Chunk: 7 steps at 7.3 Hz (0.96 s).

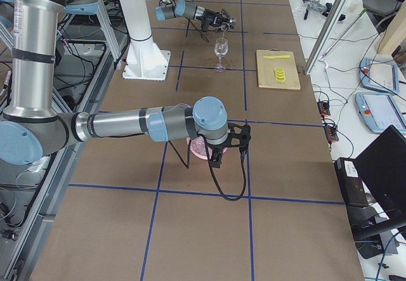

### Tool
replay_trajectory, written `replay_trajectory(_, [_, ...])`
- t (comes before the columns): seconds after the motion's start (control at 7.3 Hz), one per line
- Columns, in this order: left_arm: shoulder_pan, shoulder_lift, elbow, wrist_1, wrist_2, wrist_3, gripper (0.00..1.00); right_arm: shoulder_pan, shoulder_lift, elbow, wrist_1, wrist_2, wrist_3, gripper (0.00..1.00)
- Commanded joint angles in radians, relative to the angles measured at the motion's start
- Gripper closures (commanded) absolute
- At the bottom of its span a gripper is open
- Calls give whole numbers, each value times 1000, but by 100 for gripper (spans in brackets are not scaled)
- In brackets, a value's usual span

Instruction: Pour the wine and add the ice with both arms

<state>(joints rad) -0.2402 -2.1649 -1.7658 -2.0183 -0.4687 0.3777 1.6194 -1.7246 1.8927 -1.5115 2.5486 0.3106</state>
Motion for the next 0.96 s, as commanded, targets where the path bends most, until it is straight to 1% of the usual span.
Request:
replay_trajectory(0.0, [1, -1, -4, 4, 31, 107, 100, -21, 3, 40, -1, 4, 76, 0])
replay_trajectory(0.55, [10, -1, -1, 26, 47, 130, 100, -105, 26, 124, 1, -13, 221, 0])
replay_trajectory(0.68, [13, -1, -6, 12, 47, 103, 100, -121, 39, 125, 1, -27, 235, 0])
replay_trajectory(0.82, [15, 2, -9, 7, 45, 17, 100, -143, 51, 125, 2, -66, 239, 0])
